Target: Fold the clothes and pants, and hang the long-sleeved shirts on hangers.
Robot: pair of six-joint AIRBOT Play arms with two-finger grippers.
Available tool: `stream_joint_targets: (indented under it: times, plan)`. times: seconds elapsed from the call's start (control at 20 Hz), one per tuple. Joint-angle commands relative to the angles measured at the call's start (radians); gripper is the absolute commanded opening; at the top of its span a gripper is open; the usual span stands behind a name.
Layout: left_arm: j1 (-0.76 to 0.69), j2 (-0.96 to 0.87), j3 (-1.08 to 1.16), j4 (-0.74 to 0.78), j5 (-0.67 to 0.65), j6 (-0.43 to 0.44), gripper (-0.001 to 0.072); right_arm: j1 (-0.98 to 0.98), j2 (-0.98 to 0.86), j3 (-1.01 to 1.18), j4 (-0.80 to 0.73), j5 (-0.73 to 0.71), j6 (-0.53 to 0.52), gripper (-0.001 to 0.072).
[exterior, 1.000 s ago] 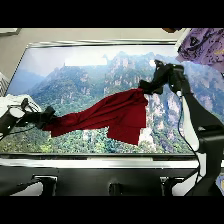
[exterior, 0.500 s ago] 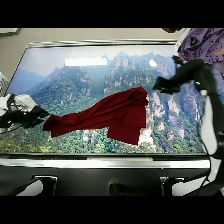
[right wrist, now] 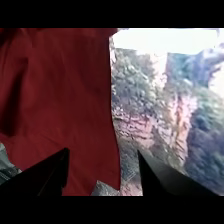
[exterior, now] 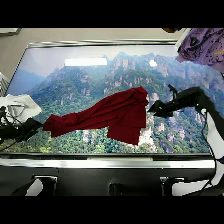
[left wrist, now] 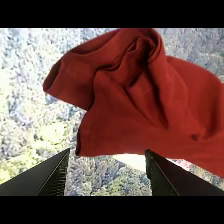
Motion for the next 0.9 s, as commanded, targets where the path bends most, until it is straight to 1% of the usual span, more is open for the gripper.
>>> stream_joint_targets:
  times: [0.0,0.15,0.25,0.3,0.35,0.4,0.5,0.55,0.7,0.75,0.85]
  plan:
    - [0.006,0.012,-0.011,-0.003,-0.003,0.004,0.0545,0.039,-0.038,-0.049,0.062,0.063,-0.054,0.0476]
    - [0.006,0.012,-0.011,-0.004,-0.003,0.003,0.0544,0.058,-0.067,-0.049,0.094,0.09,-0.057,0.0474]
    - [0.006,0.012,-0.011,-0.022,-0.026,-0.054,0.0544,0.077,-0.082,-0.049,0.099,0.086,-0.057,0.0462]
    - [0.006,0.012,-0.011,-0.022,-0.039,-0.076,0.0544,0.084,-0.083,-0.049,0.099,0.089,-0.059,0.034]
    - [0.01,0.01,-0.011,-0.021,-0.05,-0.095,0.0544,0.085,-0.08,-0.048,0.101,0.087,-0.058,0.0152]
    - [0.014,0.009,-0.016,-0.022,-0.056,-0.093,0.0544,0.084,-0.077,-0.047,0.098,0.079,-0.058,0.003]
    - [0.014,0.005,-0.035,-0.022,-0.056,-0.028,0.0544,0.084,-0.049,-0.047,0.076,0.078,-0.058,0.0027]
    - [0.014,-0.003,-0.051,-0.023,-0.055,-0.01,0.0544,0.084,-0.028,-0.047,0.061,0.076,-0.058,0.0027]
    - [0.014,-0.029,-0.126,-0.078,-0.044,0.067,0.0544,0.085,0.029,-0.047,0.043,0.029,-0.053,0.0027]
    - [0.013,-0.039,-0.151,-0.09,-0.032,0.084,0.0544,0.085,0.047,-0.047,0.027,0.033,-0.047,0.0028]
    - [0.013,-0.053,-0.188,-0.093,0.018,0.085,0.0544,0.085,0.071,-0.047,0.024,0.039,-0.007,0.0029]
